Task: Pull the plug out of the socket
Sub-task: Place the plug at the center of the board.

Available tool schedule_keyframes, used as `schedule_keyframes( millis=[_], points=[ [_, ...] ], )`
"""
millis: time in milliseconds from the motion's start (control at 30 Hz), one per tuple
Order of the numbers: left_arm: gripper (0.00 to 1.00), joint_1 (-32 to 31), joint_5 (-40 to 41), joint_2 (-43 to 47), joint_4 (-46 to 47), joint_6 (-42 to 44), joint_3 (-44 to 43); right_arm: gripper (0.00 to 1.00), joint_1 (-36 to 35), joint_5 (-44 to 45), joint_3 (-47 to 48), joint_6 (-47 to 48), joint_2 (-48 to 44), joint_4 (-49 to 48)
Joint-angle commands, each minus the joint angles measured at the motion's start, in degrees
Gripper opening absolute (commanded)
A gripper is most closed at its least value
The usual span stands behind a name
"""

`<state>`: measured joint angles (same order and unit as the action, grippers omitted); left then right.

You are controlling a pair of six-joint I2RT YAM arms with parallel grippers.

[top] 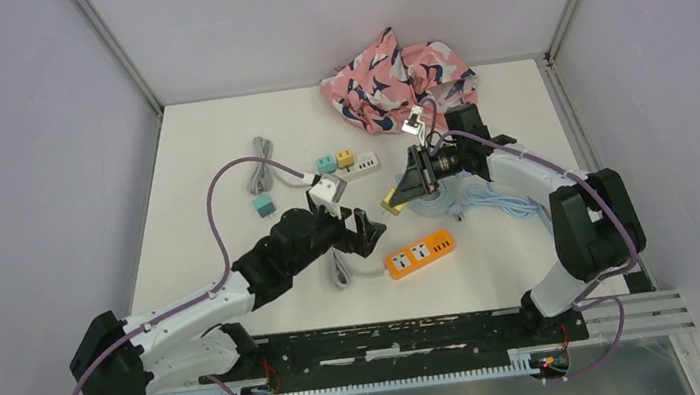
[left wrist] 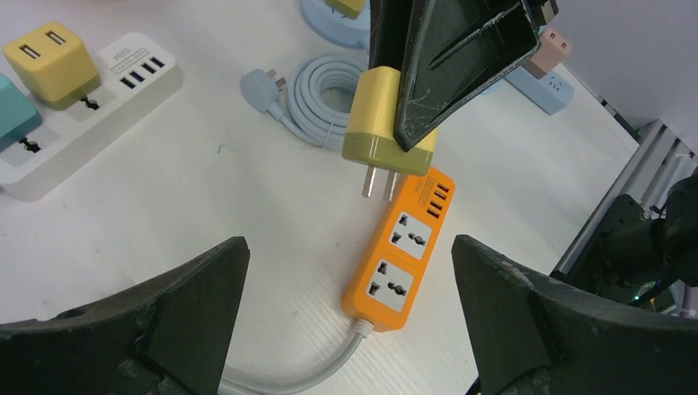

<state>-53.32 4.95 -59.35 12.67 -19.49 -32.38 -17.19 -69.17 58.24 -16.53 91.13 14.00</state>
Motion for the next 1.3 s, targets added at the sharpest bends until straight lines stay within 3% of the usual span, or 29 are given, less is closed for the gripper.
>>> schedule_keyframes(
  millis=[0, 300, 600, 933, 1000, 1133, 1167, 1267],
  points=[
    [1.0, 0.3, 2.4, -2.6, -2.2, -3.8, -4.6, 0.02, 0.2, 0.4, 1.3, -8.1, 2.3, -2.6],
    [0.97, 0.1, 3.0, -12.5, -8.1, -6.3, -13.1, 0.01, 0.1, 1.3, 2.6, -10.7, 7.5, 0.2],
    [0.92, -2.7, 11.0, -24.0, -19.7, -4.5, -25.1, 0.02, 0.1, 0.8, 3.8, -11.6, 9.9, 2.6],
    [0.6, -3.1, 7.8, -29.9, -21.5, -2.9, -29.3, 0.02, 0.0, 0.6, 4.2, -10.7, 10.3, 4.0],
    [0.51, -3.1, 7.3, -29.9, -21.4, -2.6, -29.2, 0.06, -0.1, 0.5, 4.4, -10.5, 10.4, 4.3],
    [0.11, -3.1, 7.3, -29.3, -20.3, -1.8, -27.8, 0.22, -0.1, 0.7, 4.9, -9.2, 10.3, 6.3],
    [0.05, -3.0, 7.9, -28.8, -19.8, -1.7, -27.1, 0.28, -0.1, 0.9, 5.3, -8.4, 10.2, 7.2],
    [0.03, -2.9, 10.7, -26.7, -18.0, -2.0, -23.9, 0.43, -0.2, 1.9, 7.1, -3.5, 9.7, 11.9]
  ],
)
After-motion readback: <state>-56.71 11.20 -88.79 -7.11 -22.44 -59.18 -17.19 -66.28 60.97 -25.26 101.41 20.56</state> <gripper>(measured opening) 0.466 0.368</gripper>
